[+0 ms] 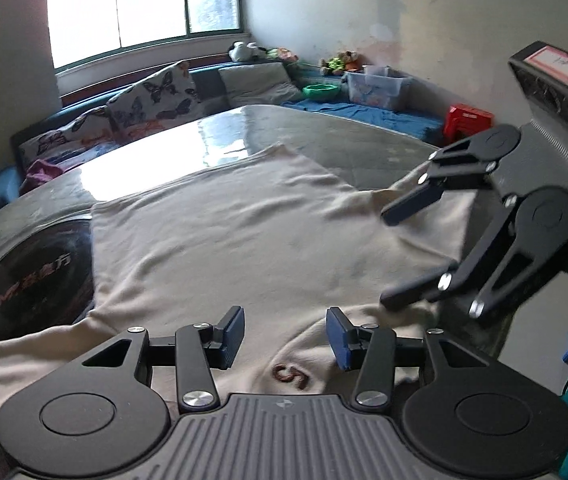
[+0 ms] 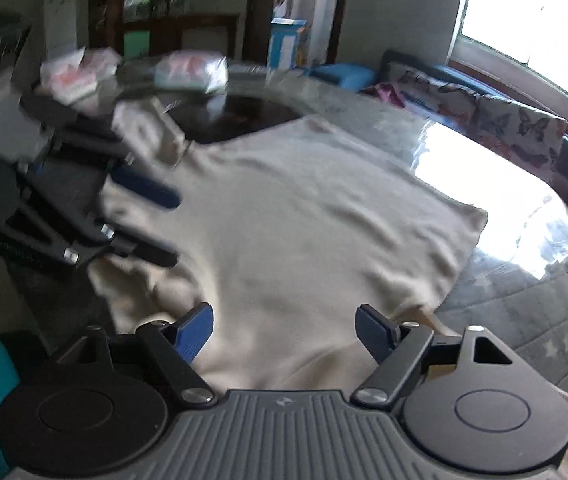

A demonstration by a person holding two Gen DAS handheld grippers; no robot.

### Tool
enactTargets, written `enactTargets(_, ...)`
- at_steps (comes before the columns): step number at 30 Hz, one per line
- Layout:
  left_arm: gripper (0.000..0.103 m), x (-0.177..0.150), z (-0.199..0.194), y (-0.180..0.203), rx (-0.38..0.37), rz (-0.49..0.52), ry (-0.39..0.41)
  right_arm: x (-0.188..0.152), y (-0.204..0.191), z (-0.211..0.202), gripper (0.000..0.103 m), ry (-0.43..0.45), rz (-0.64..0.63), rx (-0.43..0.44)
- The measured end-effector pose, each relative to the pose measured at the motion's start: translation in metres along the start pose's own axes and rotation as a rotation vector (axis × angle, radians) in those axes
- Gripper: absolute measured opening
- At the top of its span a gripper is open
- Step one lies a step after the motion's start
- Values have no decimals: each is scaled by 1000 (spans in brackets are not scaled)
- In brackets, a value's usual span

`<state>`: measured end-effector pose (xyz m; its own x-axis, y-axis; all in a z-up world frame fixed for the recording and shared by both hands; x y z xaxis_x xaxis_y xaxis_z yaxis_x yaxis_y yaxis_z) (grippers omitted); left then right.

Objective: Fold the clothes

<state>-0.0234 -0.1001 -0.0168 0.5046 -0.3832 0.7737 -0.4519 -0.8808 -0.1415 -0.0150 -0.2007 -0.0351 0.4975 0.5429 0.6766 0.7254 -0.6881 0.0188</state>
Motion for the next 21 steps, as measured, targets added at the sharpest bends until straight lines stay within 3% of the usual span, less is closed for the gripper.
enactTargets(5, 48, -3, -3, 5, -16, 39, 7, -2, -3, -6, 78, -13, -4, 16)
enactTargets(10, 48, -9, -2, 3, -20, 41, -13, 7, -6, -17, 64, 13, 26, 52)
enactTargets(12, 48, -11, -1, 3, -19, 35, -17, 13, -12, -18, 51, 23, 39, 97)
enactTargets(16, 48, -12, -2, -1, -20, 11, -17, 16, -34, -10, 36, -6, -3, 184)
enactTargets(18, 48, -13, -2, -1, -20, 9, -16, 13, -42, -5, 23, -30, -26, 191)
enactTargets(21, 48, -14, -3, -1, -21, 9, -13, 7, -49, -2, 13, -60, -48, 162)
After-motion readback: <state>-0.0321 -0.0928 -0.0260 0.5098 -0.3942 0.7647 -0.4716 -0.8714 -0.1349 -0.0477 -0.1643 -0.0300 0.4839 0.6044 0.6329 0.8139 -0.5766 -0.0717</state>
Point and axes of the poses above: each gripper's, at about its wrist camera, not at the fingertips, and z roughly the way its jaws point, y to its right, x to its top, the point moved 5 cm from there along z, roughly the way its jaws point, and after that the axes turned 8 degrees about x, right-handed, at the moved point
